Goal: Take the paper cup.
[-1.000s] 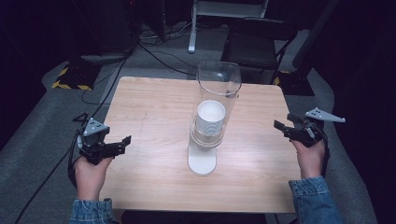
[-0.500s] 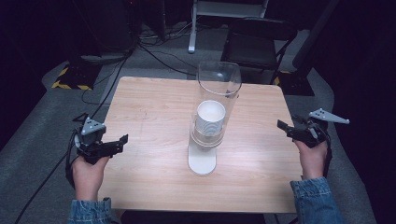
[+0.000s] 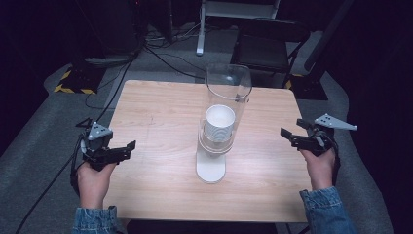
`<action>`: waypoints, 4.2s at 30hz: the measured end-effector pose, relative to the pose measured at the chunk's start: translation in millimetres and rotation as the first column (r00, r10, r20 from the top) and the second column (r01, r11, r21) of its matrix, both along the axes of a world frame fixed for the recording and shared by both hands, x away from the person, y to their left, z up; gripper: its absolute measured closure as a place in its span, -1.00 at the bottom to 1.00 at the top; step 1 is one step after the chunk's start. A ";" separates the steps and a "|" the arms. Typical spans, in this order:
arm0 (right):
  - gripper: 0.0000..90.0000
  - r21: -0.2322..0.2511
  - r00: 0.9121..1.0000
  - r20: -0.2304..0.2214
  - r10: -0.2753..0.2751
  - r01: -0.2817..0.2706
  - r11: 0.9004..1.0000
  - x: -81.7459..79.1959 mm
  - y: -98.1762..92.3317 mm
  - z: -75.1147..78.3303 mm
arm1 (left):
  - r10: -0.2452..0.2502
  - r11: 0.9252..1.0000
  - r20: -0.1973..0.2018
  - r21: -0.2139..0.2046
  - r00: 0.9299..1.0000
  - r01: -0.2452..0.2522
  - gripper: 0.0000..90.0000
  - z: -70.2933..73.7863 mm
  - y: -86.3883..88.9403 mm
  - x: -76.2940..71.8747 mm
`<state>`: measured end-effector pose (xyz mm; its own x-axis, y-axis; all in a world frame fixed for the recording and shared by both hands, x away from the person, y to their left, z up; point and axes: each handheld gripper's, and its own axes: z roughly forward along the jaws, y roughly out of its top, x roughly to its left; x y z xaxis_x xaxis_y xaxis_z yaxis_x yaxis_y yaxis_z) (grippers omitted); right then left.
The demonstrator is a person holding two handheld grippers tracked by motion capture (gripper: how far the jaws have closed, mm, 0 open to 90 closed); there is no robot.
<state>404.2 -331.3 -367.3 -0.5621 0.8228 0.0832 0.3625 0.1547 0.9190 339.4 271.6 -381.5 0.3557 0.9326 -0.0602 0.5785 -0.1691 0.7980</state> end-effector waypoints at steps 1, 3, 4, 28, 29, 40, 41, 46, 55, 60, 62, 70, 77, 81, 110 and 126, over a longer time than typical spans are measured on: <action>-0.68 0.003 1.000 0.000 0.015 -0.015 1.000 -1.1 4.1 0.6 | 0.000 1.000 -0.001 0.000 1.000 0.000 -0.67 -0.1 0.0 0.2; -0.68 0.003 1.000 0.001 0.031 -0.031 1.000 -2.1 8.0 1.4 | -0.001 1.000 -0.002 0.000 1.000 0.001 -0.67 -0.2 0.1 0.4; -0.68 0.004 0.999 0.003 0.045 -0.045 0.999 -3.3 12.0 2.1 | -0.001 1.000 -0.001 0.000 1.000 0.001 -0.67 -0.4 0.0 0.7; -1.00 0.023 0.893 -0.019 0.450 -0.449 0.893 -21.6 124.4 -11.4 | -0.015 1.000 -0.005 -0.020 1.000 0.015 -0.67 -5.4 -1.9 -8.5; -1.00 0.035 0.886 -0.022 0.463 -0.462 0.886 -20.1 131.2 -14.0 | -0.015 1.000 -0.006 -0.015 1.000 0.014 -0.67 -5.9 -1.7 -9.9; -1.00 -0.029 0.865 -0.074 0.497 -0.500 0.866 -15.6 160.0 -32.1 | 0.000 1.000 -0.005 -0.018 1.000 0.000 -0.67 -6.3 3.8 -17.3; -1.00 -0.025 0.862 -0.071 0.503 -0.505 0.863 -15.6 162.4 -33.8 | 0.002 1.000 -0.006 -0.020 1.000 -0.002 -0.67 -6.6 3.9 -17.7; -0.96 0.004 0.847 -0.028 0.531 -0.531 0.847 -14.5 172.7 -42.3 | -0.001 1.000 -0.016 -0.018 1.000 0.001 -0.67 -8.9 4.7 -17.9; -0.70 -0.019 0.846 0.062 0.529 -0.529 0.849 -12.4 187.5 -57.0 | -0.001 1.000 -0.016 -0.022 1.000 0.001 -0.66 -8.4 7.8 -18.9; -0.52 -0.023 0.862 0.077 0.501 -0.501 0.865 -11.0 186.7 -59.8 | -0.009 1.000 -0.024 -0.016 1.000 0.009 -0.66 -9.8 4.9 -17.5; -0.48 -0.028 0.862 0.075 0.502 -0.501 0.865 -11.0 187.2 -60.9 | -0.013 1.000 -0.026 -0.013 1.000 0.013 -0.66 -9.8 4.8 -17.3; -0.29 -0.044 0.871 0.075 0.485 -0.484 0.874 -11.1 186.3 -62.4 | -0.006 1.000 -0.021 -0.016 1.000 0.005 -0.66 -8.9 6.9 -18.2; -0.27 -0.044 0.870 0.086 0.485 -0.483 0.874 -11.8 185.5 -64.9 | -0.009 1.000 -0.023 -0.015 1.000 0.009 -0.66 -9.1 5.2 -17.7; -0.26 -0.050 0.870 0.091 0.484 -0.481 0.875 -12.9 184.8 -67.2 | -0.013 1.000 -0.031 -0.012 0.999 0.013 -0.66 -9.4 4.5 -17.3; -0.24 -0.021 0.873 0.105 0.475 -0.476 0.879 -16.3 181.7 -78.4 | -0.022 1.000 -0.033 -0.012 0.999 0.021 -0.66 -9.8 1.4 -14.2; -0.16 -0.057 0.869 -0.034 0.494 -0.495 0.867 -13.0 186.9 -91.6 | -0.026 1.000 -0.034 -0.013 0.999 0.026 -0.66 -10.2 -0.2 -13.1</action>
<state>391.2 -144.4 -458.9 -0.8955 0.4416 0.0551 0.2398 0.3746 0.8956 326.3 271.4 -391.8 0.3772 0.9223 -0.0843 0.6009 -0.1744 0.7801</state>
